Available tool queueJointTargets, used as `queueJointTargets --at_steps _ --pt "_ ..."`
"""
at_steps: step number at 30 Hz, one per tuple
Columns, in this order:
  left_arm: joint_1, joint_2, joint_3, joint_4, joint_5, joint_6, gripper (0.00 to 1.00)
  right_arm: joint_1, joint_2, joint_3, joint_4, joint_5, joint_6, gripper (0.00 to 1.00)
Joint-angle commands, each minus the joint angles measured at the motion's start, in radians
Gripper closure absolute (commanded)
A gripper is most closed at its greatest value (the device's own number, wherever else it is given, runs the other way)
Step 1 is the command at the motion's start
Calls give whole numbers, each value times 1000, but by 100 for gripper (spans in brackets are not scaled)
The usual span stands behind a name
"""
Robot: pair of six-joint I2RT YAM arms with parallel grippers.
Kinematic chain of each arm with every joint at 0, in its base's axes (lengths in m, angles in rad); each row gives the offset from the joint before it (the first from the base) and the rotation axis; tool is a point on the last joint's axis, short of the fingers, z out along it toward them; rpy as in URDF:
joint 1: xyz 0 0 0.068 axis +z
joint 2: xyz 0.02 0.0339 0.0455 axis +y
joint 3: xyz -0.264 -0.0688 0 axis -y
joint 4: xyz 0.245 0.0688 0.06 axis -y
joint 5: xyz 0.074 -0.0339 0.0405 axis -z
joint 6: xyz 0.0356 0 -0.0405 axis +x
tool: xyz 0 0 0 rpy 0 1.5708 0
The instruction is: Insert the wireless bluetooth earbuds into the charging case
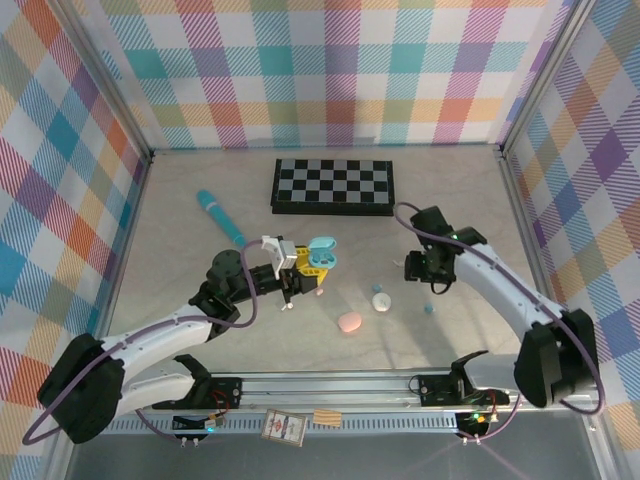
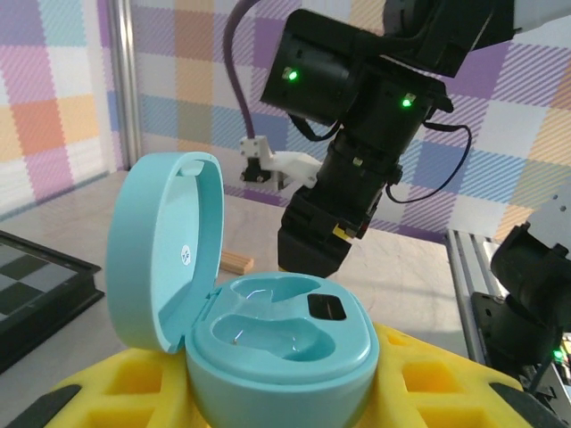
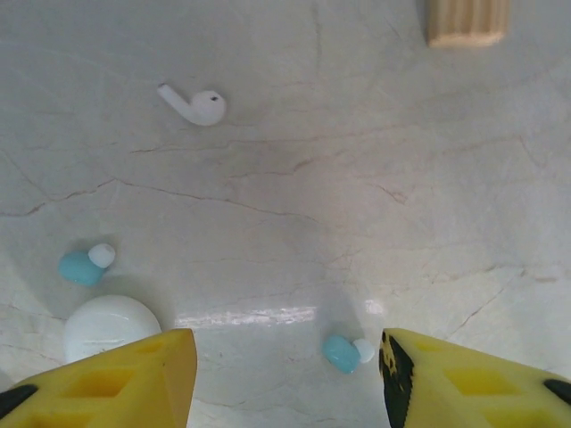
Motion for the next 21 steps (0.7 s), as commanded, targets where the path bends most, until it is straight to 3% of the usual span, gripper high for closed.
queueJointTargets --at_steps 1,5,13,21 --pt "15 -75 -4 -32 -26 13 72 39 82 80 -91 72 -179 42" --pt "19 -144 -7 -117 -42 44 72 72 187 124 -180 192 -285 42" --pt "28 -217 -14 -191 -62 68 72 99 318 156 -240 111 -296 43" --pt "30 -203 19 -240 -41 99 71 114 486 160 -314 119 -92 46"
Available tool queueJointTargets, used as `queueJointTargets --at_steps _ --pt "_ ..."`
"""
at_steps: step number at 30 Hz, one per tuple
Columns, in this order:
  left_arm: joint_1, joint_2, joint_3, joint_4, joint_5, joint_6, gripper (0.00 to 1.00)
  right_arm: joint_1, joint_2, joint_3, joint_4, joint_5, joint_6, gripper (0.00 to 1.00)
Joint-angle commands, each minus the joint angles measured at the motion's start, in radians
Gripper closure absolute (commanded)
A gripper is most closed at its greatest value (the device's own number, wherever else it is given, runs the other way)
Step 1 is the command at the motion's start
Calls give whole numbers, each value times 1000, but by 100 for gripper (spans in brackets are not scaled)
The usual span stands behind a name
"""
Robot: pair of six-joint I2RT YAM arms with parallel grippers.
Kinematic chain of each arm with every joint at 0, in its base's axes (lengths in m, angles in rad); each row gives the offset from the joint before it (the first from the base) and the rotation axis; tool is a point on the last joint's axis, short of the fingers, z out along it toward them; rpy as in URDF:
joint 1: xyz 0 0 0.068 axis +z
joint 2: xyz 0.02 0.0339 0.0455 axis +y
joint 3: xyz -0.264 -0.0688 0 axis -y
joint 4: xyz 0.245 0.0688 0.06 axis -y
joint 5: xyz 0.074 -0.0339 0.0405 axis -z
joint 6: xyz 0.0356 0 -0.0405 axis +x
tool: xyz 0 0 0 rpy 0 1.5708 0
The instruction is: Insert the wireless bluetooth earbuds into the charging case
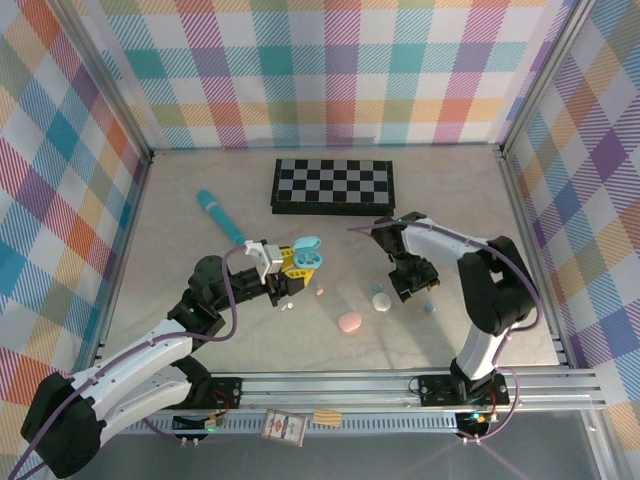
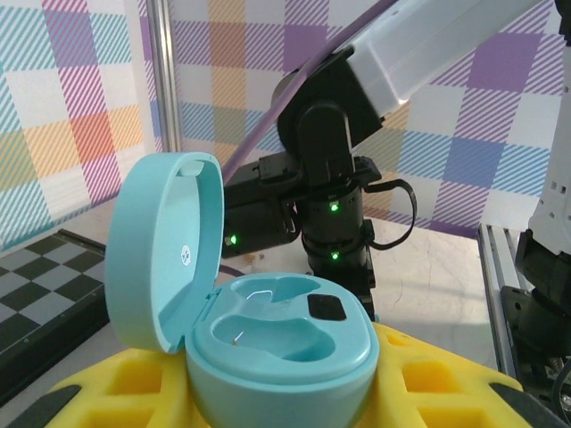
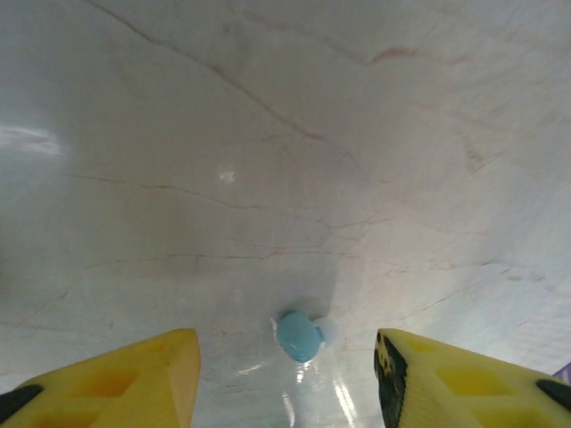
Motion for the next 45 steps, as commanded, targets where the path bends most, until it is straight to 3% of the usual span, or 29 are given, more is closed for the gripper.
queueJointTargets --at_steps 1,15,27,29,31,34,45 --pt "9 -1 27 -9 13 27 71 8 59 24 -87 29 111 46" --pt "13 2 25 -22 14 31 71 6 182 66 -141 22 121 59" --pt "20 4 30 -27 18 45 72 -20 204 104 -194 -57 187 59" --pt "22 5 32 -28 21 46 71 -31 171 85 -152 -84 221 59" --pt "25 6 34 -33 25 47 71 -36 116 67 -112 -98 265 50" --pt "28 10 39 -33 31 47 71 -42 45 29 -65 -121 310 47" --pt "29 38 52 -13 53 32 71 -148 -140 -169 156 -248 392 44"
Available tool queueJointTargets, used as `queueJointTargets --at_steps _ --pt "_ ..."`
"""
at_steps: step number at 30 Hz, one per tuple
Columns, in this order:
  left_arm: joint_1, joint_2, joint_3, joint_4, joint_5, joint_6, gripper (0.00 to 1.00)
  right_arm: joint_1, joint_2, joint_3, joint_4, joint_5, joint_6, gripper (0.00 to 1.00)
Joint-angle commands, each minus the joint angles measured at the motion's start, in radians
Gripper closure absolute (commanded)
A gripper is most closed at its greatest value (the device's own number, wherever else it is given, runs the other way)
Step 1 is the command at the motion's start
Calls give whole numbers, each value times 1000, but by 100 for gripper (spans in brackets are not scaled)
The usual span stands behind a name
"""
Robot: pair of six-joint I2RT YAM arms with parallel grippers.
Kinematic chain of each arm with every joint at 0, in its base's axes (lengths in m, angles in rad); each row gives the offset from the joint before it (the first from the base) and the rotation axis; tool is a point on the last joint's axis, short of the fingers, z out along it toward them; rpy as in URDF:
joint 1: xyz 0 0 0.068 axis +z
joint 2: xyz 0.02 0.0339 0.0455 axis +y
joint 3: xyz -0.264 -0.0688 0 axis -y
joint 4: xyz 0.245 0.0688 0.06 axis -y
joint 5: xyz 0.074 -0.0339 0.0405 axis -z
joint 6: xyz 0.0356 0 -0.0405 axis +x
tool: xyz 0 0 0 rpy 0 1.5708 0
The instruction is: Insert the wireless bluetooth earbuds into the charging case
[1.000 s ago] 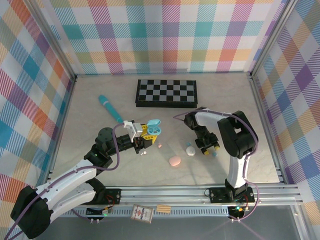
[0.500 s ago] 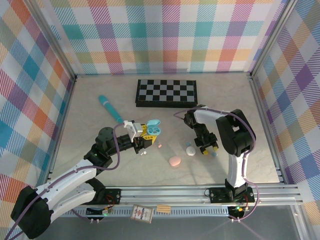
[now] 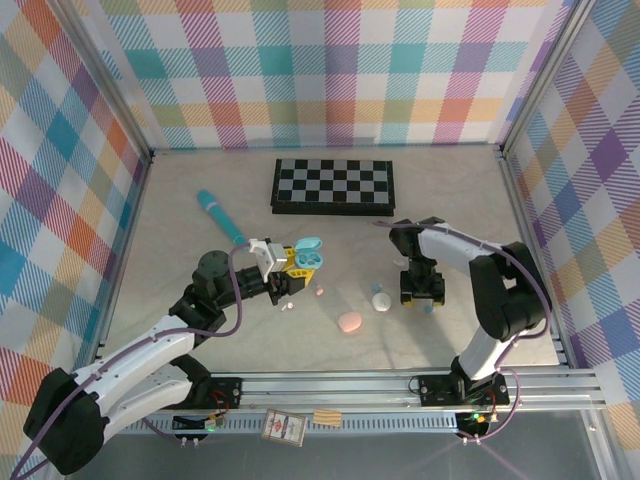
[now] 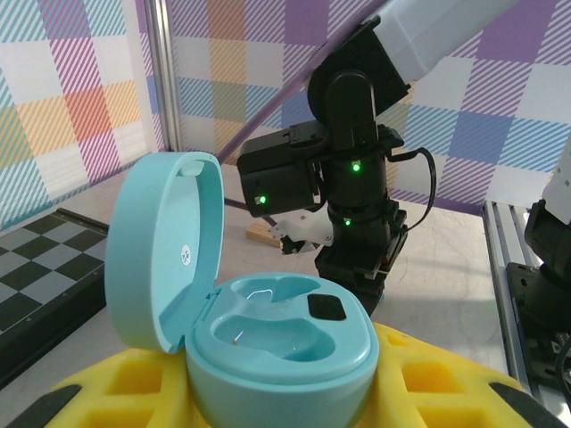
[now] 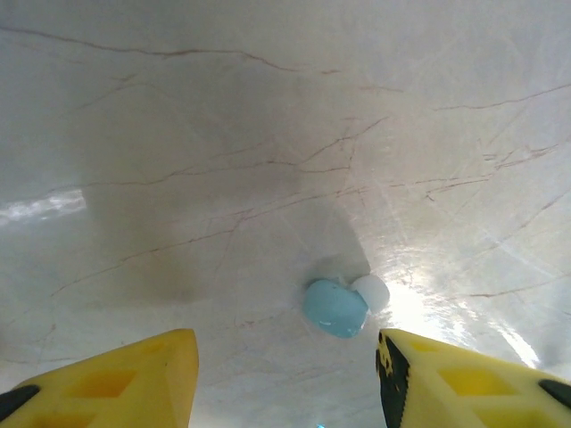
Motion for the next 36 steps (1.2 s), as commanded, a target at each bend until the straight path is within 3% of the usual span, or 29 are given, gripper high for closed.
queueJointTargets --at_steps 1,16,26,36 --pt "9 2 31 36 29 -8 72 -37 -51 -55 98 -84 54 44" --pt "9 30 38 57 44 -13 71 -56 -128 -146 156 -265 83 47" --pt "9 65 41 102 56 -24 71 -55 -180 -67 26 -81 68 46" --pt "9 61 43 93 56 -18 71 -49 -136 -118 124 -98 107 49"
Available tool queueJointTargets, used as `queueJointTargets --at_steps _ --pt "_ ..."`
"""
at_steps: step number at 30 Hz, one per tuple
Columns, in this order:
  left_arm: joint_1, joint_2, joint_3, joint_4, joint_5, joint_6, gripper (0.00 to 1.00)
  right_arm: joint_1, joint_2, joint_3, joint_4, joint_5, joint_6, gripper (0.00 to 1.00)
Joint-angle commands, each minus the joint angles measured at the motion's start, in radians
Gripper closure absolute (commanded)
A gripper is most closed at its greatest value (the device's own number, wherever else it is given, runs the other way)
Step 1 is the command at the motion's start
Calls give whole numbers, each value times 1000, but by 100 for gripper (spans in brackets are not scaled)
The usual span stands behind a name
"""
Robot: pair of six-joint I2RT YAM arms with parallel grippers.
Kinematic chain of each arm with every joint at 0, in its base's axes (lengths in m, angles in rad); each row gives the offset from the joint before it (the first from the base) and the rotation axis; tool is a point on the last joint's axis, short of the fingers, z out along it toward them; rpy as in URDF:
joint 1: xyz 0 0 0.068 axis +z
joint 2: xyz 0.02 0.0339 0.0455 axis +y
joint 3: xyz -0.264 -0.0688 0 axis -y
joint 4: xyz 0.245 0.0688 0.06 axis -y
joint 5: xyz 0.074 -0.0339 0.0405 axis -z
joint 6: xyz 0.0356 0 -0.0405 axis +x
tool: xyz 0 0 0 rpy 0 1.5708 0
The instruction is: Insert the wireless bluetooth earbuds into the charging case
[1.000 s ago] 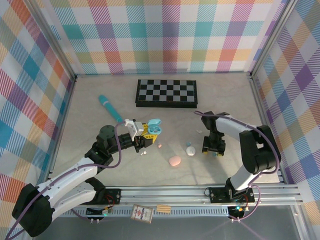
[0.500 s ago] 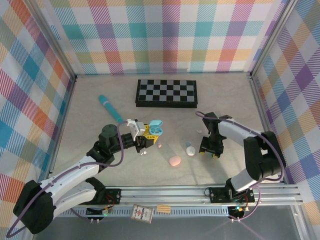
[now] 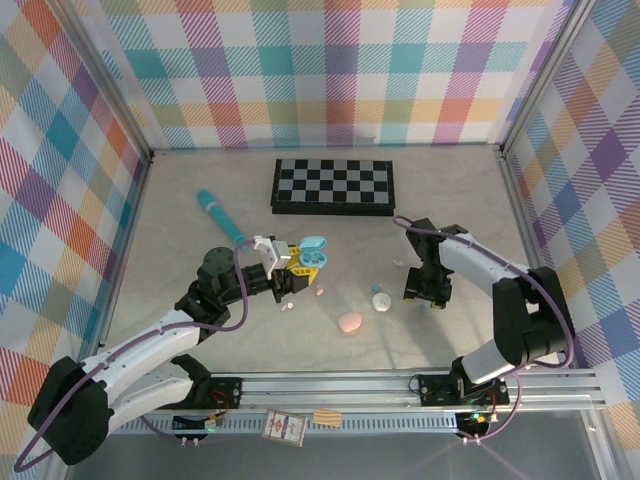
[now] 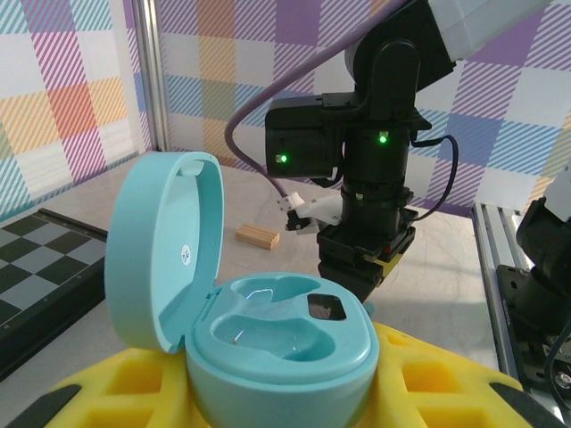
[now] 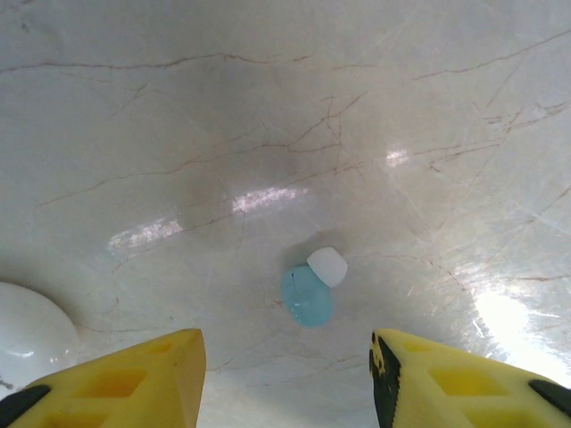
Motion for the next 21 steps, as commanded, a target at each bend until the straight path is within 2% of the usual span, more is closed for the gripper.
queueJointTargets --at_steps 1,8,17,21 --pt "9 -3 31 34 29 2 72 5 28 -33 45 -6 36 49" --pt "9 -23 34 8 24 12 71 8 73 -49 109 -70 55 47" --pt "10 -25 30 7 21 11 71 8 6 -60 169 -233 131 47" --pt "10 -28 28 5 21 8 71 7 -49 -40 140 -216 143 46"
